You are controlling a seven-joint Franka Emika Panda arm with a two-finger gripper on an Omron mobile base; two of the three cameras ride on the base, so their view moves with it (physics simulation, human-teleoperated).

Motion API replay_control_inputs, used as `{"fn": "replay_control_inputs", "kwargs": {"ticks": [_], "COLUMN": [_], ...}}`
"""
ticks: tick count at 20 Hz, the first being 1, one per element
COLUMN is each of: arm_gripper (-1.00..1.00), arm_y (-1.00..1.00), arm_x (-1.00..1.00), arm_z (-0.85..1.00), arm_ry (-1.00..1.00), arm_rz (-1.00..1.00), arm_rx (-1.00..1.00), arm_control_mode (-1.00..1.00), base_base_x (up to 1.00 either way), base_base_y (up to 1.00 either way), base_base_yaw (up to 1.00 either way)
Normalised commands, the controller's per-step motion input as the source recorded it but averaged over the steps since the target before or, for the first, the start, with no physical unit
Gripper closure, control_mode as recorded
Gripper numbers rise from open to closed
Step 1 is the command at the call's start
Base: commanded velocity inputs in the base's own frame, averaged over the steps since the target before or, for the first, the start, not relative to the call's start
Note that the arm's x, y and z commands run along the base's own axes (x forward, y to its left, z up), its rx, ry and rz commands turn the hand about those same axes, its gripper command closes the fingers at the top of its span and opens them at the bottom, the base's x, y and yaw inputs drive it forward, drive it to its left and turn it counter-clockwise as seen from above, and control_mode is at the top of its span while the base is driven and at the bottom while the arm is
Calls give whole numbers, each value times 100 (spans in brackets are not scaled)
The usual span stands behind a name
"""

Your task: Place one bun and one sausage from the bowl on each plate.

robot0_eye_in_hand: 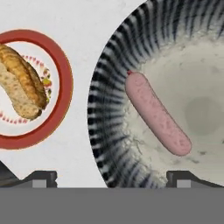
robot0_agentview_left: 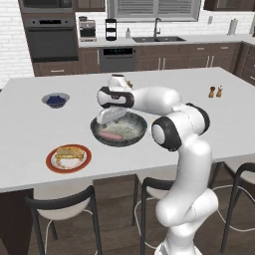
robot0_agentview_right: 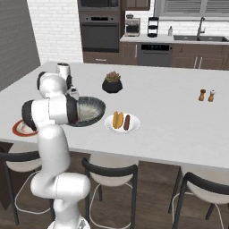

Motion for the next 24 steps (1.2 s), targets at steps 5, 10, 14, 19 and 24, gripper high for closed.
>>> {"fn": "replay_control_inputs", "kwargs": {"ticks": [5, 10, 14, 19, 24], "arm_gripper": [-100, -100, -100, -100, -100], "arm_y": [-25, 2, 0, 0, 0], "arm_x": [81, 29, 9, -11, -10], "arm_z": [-16, -79, -63, -11, -24], "arm_ry": [14, 1, 0, -6, -8], "arm_rz": [0, 3, 3, 2, 7], "arm_rx": [-4, 0, 0, 1, 3], "arm_control_mode": [-100, -100, -100, -100, -100], "base_base_x": [0, 0, 0, 0, 0], "base_base_y": [0, 0, 0, 0, 0], "base_base_yaw": [0, 0, 0, 0, 0]}}
